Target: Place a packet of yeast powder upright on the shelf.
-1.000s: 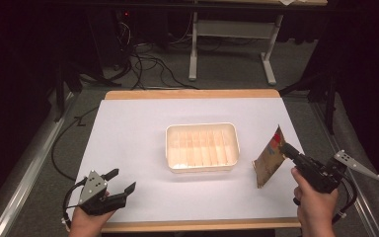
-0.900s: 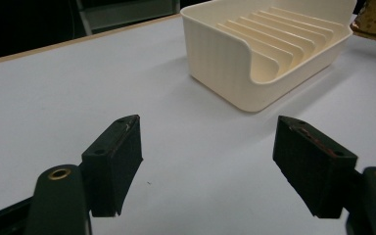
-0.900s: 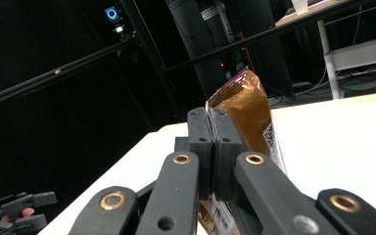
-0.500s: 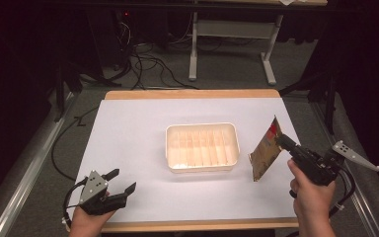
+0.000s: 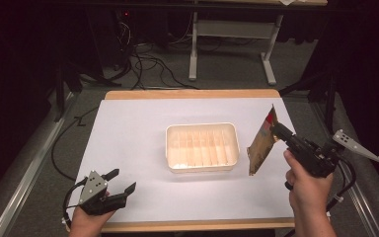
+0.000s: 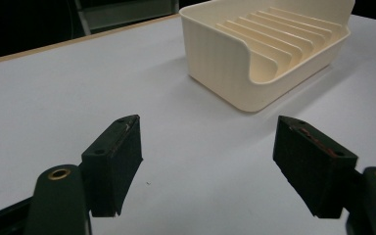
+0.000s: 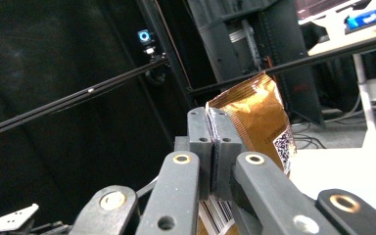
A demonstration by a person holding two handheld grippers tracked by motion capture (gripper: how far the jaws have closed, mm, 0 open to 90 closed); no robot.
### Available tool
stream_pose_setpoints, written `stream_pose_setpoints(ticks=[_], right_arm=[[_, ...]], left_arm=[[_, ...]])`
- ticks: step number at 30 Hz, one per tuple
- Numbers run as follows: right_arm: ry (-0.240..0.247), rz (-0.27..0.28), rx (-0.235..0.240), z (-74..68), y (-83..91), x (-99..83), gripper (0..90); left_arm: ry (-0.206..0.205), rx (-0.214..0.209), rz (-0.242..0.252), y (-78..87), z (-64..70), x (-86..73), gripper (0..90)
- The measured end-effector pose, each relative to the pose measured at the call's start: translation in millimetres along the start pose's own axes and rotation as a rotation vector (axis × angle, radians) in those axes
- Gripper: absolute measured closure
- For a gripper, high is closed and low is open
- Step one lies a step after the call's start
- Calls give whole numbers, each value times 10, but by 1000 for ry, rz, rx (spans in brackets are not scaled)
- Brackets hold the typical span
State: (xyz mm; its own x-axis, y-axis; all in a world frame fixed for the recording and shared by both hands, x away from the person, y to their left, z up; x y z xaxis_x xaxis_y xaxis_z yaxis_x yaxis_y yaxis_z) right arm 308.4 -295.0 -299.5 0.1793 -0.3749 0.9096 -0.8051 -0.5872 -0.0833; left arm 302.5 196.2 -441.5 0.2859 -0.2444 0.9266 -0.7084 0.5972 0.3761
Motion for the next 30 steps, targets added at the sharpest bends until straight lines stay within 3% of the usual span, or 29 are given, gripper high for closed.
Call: stream_pose_setpoints(ticks=[9, 30], right_arm=[[13, -12, 50, -203, -301, 15, 900], [-11, -84, 125, -471, -1093, -344, 900]], left_arm=[[1, -2, 6, 19, 2, 10, 267], [8, -6, 13, 20, -7, 10, 267]])
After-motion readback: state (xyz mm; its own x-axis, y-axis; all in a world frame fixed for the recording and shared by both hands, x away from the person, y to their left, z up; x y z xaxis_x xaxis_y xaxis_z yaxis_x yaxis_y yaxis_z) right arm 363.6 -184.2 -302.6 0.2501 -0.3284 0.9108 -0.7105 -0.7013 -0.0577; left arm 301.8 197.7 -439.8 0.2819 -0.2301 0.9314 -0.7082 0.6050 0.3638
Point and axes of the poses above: each handheld gripper's, and its own axes: y roughly backward along the jaws, x roughly out of its top, z roughly to its right, the point moved 3 cm from there along -y, roughly forward along the jaws, and after that the axes turned 3 degrees about z, right-handed, at the moved point
